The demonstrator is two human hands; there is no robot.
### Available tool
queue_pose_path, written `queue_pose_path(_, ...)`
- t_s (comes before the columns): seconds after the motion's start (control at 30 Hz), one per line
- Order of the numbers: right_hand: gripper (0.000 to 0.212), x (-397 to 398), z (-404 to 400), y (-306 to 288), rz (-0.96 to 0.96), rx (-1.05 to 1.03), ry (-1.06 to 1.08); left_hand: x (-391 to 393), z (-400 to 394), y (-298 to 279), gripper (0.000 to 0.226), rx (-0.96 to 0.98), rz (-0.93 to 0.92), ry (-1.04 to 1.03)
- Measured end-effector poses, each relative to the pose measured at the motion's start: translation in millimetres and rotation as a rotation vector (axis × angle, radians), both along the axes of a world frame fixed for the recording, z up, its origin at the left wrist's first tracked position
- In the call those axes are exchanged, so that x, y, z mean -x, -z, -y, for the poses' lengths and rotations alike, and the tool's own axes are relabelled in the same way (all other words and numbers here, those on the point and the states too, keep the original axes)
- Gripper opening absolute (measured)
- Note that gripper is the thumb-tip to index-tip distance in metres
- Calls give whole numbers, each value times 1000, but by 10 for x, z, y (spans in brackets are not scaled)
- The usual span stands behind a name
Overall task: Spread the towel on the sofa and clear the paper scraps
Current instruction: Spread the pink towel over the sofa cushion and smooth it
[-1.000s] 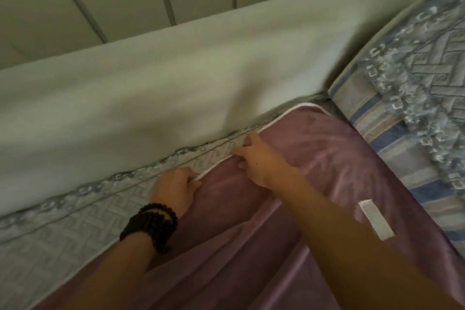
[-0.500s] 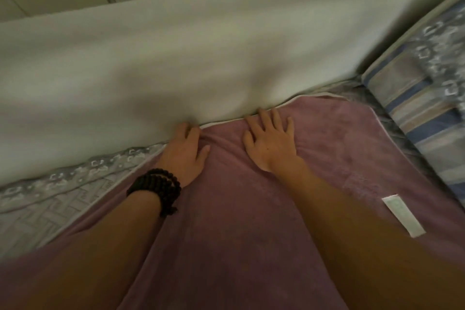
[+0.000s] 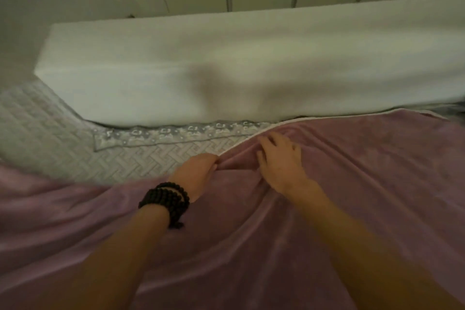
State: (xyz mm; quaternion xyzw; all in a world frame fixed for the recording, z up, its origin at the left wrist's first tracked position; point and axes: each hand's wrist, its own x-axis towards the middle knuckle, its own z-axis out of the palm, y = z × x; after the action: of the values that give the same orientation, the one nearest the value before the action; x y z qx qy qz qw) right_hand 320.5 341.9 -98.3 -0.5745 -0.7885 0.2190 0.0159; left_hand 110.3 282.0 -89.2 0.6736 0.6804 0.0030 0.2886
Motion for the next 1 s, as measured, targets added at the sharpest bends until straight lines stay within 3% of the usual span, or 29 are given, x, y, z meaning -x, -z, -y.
queue_pose_path(0.1, 48, 727, 162, -24, -53, 10, -196, 625, 234, -19, 25, -22, -132, -143)
queue_pose_path(0.17, 39, 966, 170, 7, -38, 99, -213, 885, 326, -11, 23, -6, -156, -137)
queue_pose_path(0.27, 27, 1132, 118, 31, 1, 144, -148, 1028, 297, 16, 19, 32, -94, -71)
queue_pose_path(0.37, 19, 1178, 108, 2, 43, 96, -159, 893, 213, 38, 10, 70, -177, 49)
queue_pose_path(0.5, 14, 1341, -84, -56, -204, -55, 5, 1036, -117, -42, 9, -206, -227, -199)
queue_pose_path(0.57, 24, 1496, -249, -27, -258, -73, 22, 1189, -393, -71, 3, -348, -214, -286)
queue_pose_path(0.67, 57, 1604, -162, 282, -41, 64, -81, 1208, -584, 35, 21, -297, -83, -263)
queue_pose_path(0.73, 55, 1543, -20, 526, 63, -15, -98, 1151, -491, 215, 38, -209, -14, -181)
queue_pose_path(0.83, 53, 1481, -23, 708, 72, -108, -90, 1156, -281, 508, 48, -212, -184, 7)
queue_pose_path(1.0, 57, 1509, -23, 804, 97, -122, -105, 1343, -45, 662, 63, -165, -224, 111)
